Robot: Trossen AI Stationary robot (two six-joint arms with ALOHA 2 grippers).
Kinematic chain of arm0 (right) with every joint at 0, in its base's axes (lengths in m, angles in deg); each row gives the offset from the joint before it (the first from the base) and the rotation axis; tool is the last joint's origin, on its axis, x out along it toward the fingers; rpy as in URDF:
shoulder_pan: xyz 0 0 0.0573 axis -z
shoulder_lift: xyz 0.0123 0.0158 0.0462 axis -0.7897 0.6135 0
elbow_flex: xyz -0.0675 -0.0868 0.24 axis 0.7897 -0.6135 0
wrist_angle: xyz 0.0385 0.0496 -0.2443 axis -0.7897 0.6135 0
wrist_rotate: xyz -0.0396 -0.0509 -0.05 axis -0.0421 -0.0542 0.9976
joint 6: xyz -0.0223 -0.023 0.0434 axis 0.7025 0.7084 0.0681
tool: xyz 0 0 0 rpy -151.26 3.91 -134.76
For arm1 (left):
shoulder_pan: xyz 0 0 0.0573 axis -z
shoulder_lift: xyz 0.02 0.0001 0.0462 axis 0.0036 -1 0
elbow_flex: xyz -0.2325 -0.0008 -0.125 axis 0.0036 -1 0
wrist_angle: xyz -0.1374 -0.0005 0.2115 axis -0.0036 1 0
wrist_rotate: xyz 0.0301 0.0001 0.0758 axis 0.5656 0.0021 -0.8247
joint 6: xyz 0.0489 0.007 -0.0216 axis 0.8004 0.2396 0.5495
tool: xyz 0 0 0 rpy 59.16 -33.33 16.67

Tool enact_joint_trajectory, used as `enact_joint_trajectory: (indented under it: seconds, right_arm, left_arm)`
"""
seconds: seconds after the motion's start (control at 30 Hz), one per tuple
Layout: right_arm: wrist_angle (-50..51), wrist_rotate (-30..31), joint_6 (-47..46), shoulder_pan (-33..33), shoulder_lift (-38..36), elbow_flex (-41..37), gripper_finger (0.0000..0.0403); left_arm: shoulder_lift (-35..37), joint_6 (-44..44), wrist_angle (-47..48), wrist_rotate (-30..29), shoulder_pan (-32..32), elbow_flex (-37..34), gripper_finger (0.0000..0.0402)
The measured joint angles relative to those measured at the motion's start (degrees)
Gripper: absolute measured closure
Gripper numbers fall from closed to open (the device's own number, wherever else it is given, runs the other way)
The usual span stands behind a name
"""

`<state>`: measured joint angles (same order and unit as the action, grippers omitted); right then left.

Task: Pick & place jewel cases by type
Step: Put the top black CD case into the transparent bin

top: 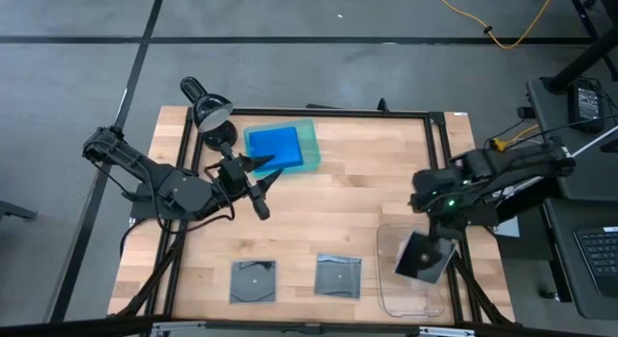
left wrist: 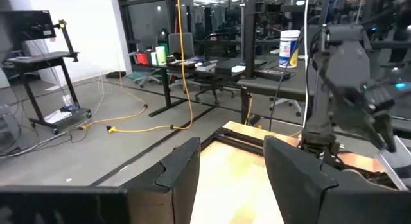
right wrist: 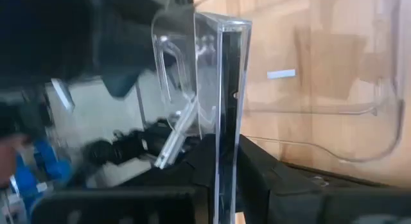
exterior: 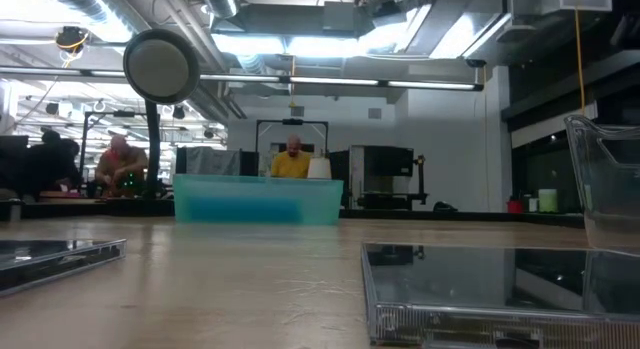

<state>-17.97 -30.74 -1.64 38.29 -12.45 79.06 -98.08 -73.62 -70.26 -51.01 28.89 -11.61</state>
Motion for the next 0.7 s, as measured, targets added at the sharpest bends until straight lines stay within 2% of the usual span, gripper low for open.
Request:
enact_joint_trajectory:
  seconds: [0.3,0.7]
  right_arm:
    - [-1.4,-1.1,14.8,-0.4,12.3,-0.1,0.0357]
    - [-6.9,-4.6,23.1,-0.7,20.9,-0.1,0.0357]
  left_arm:
    - [0.0,-0.5,0.0,0.1,-0.3,0.0,0.0240]
    - [0.0,-1.7,0.0,0.1,-0.3,0.0,0.0242]
